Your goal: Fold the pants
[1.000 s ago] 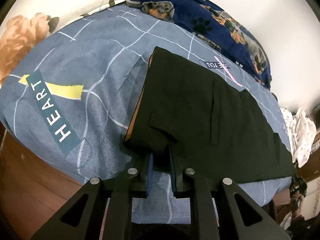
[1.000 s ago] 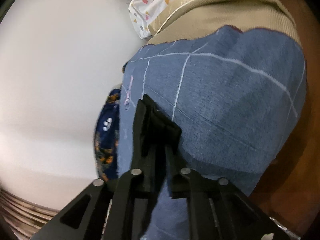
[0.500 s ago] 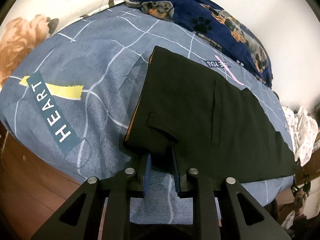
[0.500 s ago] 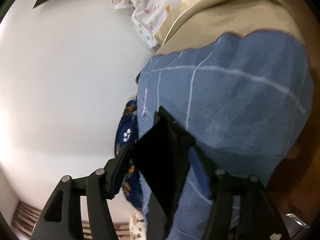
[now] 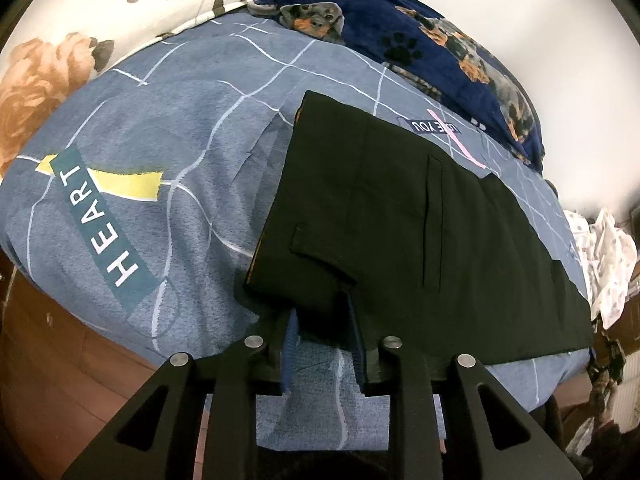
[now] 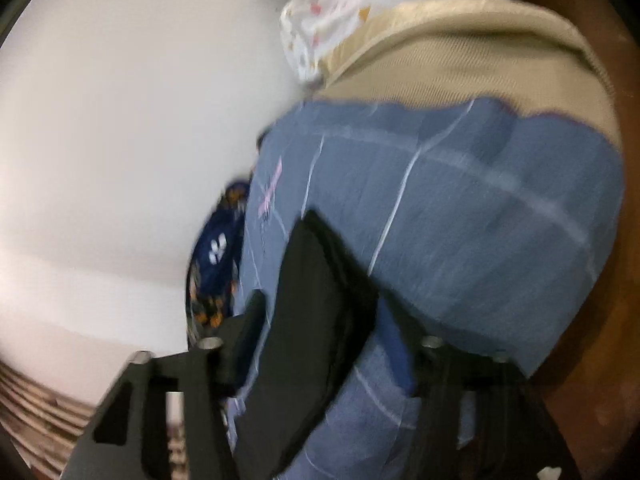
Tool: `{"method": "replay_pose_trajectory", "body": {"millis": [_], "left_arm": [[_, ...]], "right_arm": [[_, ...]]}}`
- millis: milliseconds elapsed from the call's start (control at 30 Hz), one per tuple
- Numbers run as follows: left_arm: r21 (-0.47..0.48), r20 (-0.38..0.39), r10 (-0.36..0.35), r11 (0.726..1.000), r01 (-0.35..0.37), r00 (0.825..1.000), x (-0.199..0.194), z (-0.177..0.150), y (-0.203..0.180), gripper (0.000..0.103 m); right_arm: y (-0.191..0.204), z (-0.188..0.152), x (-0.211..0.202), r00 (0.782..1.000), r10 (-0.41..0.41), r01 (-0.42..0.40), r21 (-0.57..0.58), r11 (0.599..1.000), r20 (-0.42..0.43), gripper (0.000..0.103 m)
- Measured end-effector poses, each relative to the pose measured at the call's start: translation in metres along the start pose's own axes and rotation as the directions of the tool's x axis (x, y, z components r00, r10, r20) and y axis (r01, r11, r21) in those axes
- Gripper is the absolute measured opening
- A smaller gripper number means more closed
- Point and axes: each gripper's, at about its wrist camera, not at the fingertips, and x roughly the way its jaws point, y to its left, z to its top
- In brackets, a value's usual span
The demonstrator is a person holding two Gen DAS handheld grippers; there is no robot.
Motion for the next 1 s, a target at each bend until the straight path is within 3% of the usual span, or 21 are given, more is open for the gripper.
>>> {"method": "replay_pose_trajectory", "body": {"millis": [100,200,300,333,367,533,600,700,733,867,1000], "left_arm": [[0.002,0.003,-0.002,1.0,0.002,1.0,0.001,0.0,0.0,0.027],[0.004,0.005,-0.005,1.0,0.005,1.0,0.002,0.0,0.0,0.027],[-0.012,0.006,-0.017,1.0,0.017,1.0,0.0,0.001,0.003,0.028],[-0.019,0.01,-0.012,1.0,0.012,1.0,-0.002,0.002,0.003,0.028],[-0.029,0.014,-0.004,1.0,0.004,1.0,-0.005,0.002,0.004,0.028],[-0.033,0.093,0.098,0.995,-0.095,0.991,-0.033,0.007,-0.013,0.033],[-0.017,0.139,0.103,0.995,-0.102,0.985,-0.044,0.009,-0.024,0.036],[0.028,0.258,0.115,0.992,-0.127,0.959,-0.067,0.013,-0.049,0.061],[0.048,0.288,0.096,0.992,-0.115,0.953,-0.072,0.014,-0.056,0.063],[0.152,0.307,0.034,0.985,-0.084,0.951,-0.074,0.015,-0.087,0.082],[0.244,0.272,0.009,0.967,-0.078,0.962,-0.057,0.005,-0.109,0.082]], "right_arm": [[0.003,-0.012,0.012,0.999,-0.027,0.025,-0.051,0.998,-0.042,0.029],[-0.003,-0.01,0.014,1.0,0.002,-0.002,-0.001,1.0,-0.013,0.027],[0.001,-0.012,0.016,1.0,-0.019,0.019,-0.007,1.0,-0.013,0.026],[0.006,-0.014,0.019,0.999,-0.046,0.045,-0.032,0.998,-0.026,0.024],[0.009,-0.015,0.024,0.995,-0.085,0.083,-0.05,0.995,-0.044,0.012],[0.029,-0.017,0.026,0.98,-0.195,0.19,-0.134,0.973,-0.027,0.011],[0.042,-0.022,0.025,0.982,-0.189,0.186,-0.159,0.97,-0.008,0.011],[0.07,-0.036,0.029,0.984,-0.176,0.17,-0.23,0.958,-0.006,0.011],[0.08,-0.041,0.031,0.985,-0.173,0.165,-0.253,0.953,-0.008,0.011],[0.123,-0.07,0.05,0.985,-0.166,0.141,-0.355,0.924,-0.042,0.011],[0.153,-0.104,0.078,0.98,-0.171,0.113,-0.432,0.895,-0.098,0.011]]}}
